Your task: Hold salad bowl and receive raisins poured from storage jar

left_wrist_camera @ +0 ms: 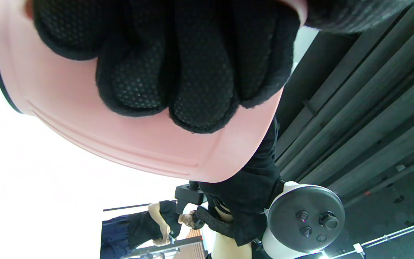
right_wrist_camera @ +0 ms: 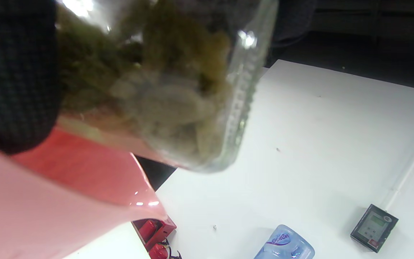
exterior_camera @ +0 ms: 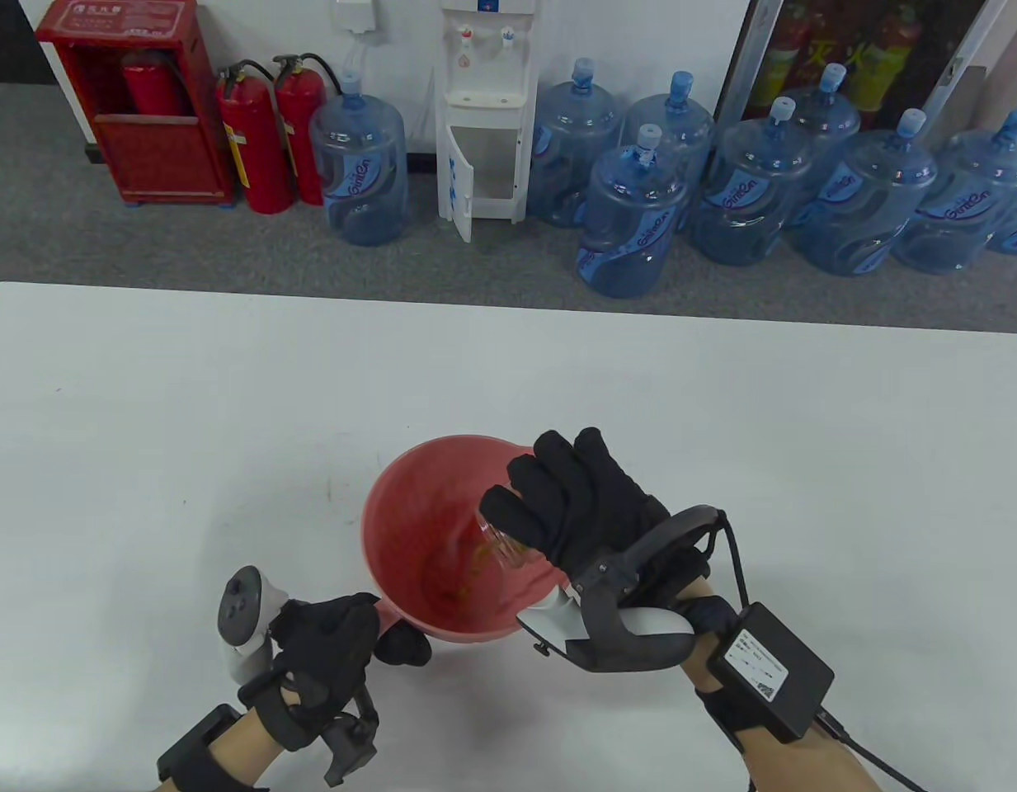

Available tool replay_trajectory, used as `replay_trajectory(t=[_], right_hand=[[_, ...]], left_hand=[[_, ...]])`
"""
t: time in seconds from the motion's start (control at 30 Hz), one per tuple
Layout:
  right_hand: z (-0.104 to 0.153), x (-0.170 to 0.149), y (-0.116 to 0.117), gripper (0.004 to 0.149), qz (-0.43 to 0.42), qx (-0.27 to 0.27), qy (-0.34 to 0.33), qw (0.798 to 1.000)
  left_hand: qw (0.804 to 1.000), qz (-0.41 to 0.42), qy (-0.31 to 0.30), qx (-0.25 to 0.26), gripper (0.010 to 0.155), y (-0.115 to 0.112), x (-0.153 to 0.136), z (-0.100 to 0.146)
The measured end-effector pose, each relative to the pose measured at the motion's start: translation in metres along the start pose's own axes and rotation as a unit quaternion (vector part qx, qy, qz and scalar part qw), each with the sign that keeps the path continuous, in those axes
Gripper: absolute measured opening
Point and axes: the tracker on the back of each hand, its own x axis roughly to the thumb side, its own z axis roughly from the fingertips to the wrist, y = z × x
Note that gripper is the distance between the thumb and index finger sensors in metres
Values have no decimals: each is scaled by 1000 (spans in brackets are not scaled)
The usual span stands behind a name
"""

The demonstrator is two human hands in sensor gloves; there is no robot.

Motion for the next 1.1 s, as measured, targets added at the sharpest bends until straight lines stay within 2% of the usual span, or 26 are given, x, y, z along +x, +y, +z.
replay_trajectory(t=[0.3,0.77,1.1], right_hand=[[-1,0,-3,103,17,-9,-6,1000],[-1,7,-1,104,101,-33,-47,993],[-1,5,0,104,94,-35,-37,994]], left_hand=[[1000,1,2,2,43,0,0,0],[1000,1,4,0,43,0,0,0],[1000,4,6,-1,43,-1,-1,0]])
